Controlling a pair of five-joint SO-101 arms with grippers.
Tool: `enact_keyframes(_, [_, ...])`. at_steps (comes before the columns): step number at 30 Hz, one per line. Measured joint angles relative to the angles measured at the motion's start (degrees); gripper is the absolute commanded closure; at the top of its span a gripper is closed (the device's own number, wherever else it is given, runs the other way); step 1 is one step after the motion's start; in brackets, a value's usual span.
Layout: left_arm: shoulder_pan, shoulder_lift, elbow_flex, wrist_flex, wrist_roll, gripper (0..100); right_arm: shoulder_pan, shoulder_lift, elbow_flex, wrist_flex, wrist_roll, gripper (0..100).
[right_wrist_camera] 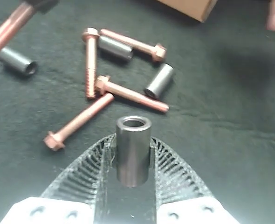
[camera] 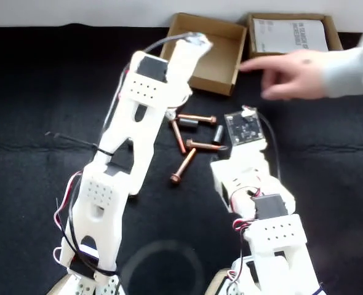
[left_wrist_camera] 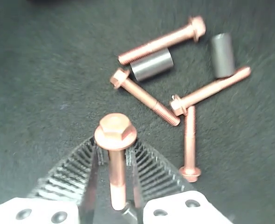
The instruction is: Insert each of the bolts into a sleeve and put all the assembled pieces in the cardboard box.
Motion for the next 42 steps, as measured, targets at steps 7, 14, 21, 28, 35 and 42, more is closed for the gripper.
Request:
enact_keyframes(7, [0.0, -6.9, 0.0, 0.3, 7.6, 99, -2.6, 0.0, 0.0, -5.2, -6.9, 99.2])
enact_keyframes(14, [0.0, -10.0, 0.0, 0.4, 13.1, 99, -3.1, 0.0, 1.0, -8.6, -7.6, 99.2])
enact_keyframes(21, [0.0, -13.5, 0.9, 0.4, 19.1, 99, -3.3, 0.1, 4.1, -20.2, -7.6, 99.2])
enact_keyframes(28, [0.0, -22.7, 15.8, 0.4, 21.5, 99, -4.0, 0.1, 4.4, -25.9, -7.6, 99.2])
enact_keyframes(35, [2.3, -34.5, 28.3, -1.1, 21.5, 99, -10.4, 0.1, 9.8, -32.9, -7.6, 99.2])
enact_keyframes(42, [4.0, -48.6, 41.4, -12.0, 17.8, 99, -12.0, 0.1, 11.2, -34.3, -11.9, 99.2])
